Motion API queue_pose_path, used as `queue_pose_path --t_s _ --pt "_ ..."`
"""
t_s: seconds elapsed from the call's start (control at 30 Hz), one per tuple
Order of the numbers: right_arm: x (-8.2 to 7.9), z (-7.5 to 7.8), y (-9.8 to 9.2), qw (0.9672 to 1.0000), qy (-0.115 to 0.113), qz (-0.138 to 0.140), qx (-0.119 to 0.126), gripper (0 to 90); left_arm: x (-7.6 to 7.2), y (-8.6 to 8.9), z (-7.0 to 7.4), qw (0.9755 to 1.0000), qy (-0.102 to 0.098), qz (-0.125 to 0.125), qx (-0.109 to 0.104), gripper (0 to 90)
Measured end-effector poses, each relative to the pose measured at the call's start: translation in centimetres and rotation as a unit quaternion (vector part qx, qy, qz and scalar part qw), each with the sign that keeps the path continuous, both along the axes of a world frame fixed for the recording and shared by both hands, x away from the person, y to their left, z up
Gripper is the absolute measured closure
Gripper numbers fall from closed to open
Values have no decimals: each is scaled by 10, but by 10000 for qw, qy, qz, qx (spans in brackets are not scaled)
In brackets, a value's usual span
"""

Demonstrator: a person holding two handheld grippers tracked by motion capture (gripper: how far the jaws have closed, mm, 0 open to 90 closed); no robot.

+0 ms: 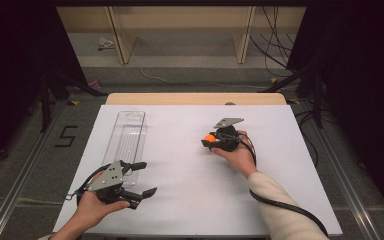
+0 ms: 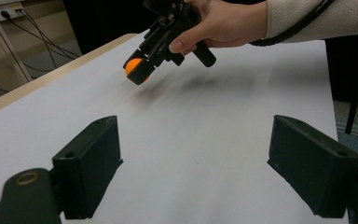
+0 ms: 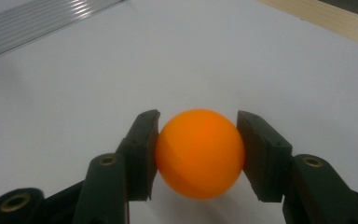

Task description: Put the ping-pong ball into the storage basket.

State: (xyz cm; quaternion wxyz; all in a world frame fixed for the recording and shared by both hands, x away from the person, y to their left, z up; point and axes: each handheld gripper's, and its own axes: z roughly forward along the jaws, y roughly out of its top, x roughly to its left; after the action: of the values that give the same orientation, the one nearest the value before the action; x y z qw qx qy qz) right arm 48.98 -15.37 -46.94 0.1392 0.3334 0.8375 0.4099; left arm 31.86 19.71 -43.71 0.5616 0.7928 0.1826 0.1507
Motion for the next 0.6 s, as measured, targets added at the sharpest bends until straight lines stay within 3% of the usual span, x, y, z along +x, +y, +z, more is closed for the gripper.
queue_pose_path --t_s 0.6 --pt "-2 6 3 9999 -83 60 45 512 0 0 0 10000 7 -9 0 163"
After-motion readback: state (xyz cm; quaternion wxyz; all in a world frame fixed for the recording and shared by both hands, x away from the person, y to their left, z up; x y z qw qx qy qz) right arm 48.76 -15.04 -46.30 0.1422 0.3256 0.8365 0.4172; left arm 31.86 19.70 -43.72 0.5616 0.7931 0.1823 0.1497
